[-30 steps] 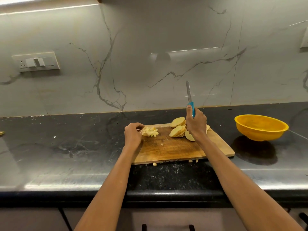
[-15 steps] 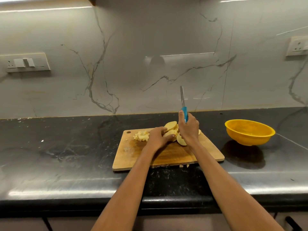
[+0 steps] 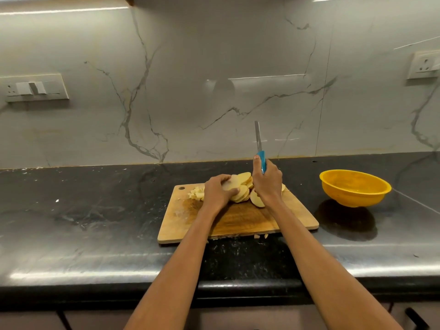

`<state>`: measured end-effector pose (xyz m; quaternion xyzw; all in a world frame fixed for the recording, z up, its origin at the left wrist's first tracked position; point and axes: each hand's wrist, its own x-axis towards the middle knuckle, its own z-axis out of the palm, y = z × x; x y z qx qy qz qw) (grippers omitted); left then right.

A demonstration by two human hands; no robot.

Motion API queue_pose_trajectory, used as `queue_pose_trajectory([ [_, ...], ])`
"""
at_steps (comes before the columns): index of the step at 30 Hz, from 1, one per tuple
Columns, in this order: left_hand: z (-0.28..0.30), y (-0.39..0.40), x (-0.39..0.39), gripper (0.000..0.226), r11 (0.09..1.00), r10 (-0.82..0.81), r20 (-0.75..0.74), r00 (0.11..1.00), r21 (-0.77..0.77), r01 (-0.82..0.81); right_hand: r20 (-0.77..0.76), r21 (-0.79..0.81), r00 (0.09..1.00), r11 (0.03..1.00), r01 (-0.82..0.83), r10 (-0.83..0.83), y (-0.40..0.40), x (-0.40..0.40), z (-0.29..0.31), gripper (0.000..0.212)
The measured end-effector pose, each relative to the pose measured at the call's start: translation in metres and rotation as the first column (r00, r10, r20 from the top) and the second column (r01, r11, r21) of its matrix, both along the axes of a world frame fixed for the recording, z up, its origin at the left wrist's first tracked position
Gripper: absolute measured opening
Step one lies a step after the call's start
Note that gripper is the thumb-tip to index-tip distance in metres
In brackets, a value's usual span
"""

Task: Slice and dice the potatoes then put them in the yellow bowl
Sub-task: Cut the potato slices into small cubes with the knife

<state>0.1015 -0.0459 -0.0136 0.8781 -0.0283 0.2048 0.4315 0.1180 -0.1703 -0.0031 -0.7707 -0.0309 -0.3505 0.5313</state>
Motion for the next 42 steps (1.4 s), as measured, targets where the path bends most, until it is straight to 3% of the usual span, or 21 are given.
queue_pose_trajectory([
  [4, 0.005, 0.002, -0.006, 0.054, 0.996, 0.055, 0.067, 0.996, -0.069, -0.051, -0.006, -0.011, 1.0, 1.0, 0.013, -0.013, 0.0, -0.003, 0.001, 0.034],
  [12, -0.007, 0.019, -0.038, 0.048, 0.986, 0.074, -0.008, 0.997, -0.147, -0.075, -0.067, -0.058, 0.992, 0.992, -0.108, 0.104, 0.001, -0.034, -0.007, 0.03],
  [14, -0.012, 0.022, -0.05, 0.044, 0.992, 0.102, 0.02, 0.995, -0.072, -0.1, -0.095, -0.071, 0.984, 0.985, -0.157, 0.15, 0.002, -0.046, -0.011, 0.028],
  [18, -0.02, 0.034, -0.065, 0.041, 0.94, 0.205, 0.105, 0.973, 0.256, -0.226, -0.201, -0.087, 0.955, 0.967, -0.24, 0.219, -0.001, -0.07, -0.014, 0.028],
  [20, -0.019, 0.045, -0.066, 0.042, 0.943, 0.124, 0.04, 0.991, 0.305, -0.131, -0.293, -0.158, 0.929, 0.947, -0.28, 0.226, -0.002, -0.084, -0.011, 0.029],
  [24, -0.016, 0.058, -0.072, 0.053, 0.958, -0.113, -0.081, 0.99, 0.256, 0.13, -0.495, -0.304, 0.849, 0.878, -0.37, 0.186, 0.003, -0.114, -0.004, 0.031],
  [30, -0.02, 0.061, -0.078, 0.046, 0.957, -0.158, -0.081, 0.984, 0.231, 0.173, -0.548, -0.568, 0.836, 0.744, -0.352, -0.023, 0.018, -0.149, -0.007, 0.033],
  [35, -0.021, 0.059, -0.078, 0.046, 0.953, -0.157, -0.076, 0.985, 0.252, 0.171, -0.521, -0.622, 0.848, 0.723, -0.301, -0.095, 0.024, -0.156, -0.009, 0.039],
  [42, -0.019, 0.06, -0.072, 0.048, 0.945, -0.174, -0.122, 0.977, 0.258, 0.201, -0.597, -0.643, 0.789, 0.676, -0.36, -0.147, 0.029, -0.164, 0.0, 0.033],
])
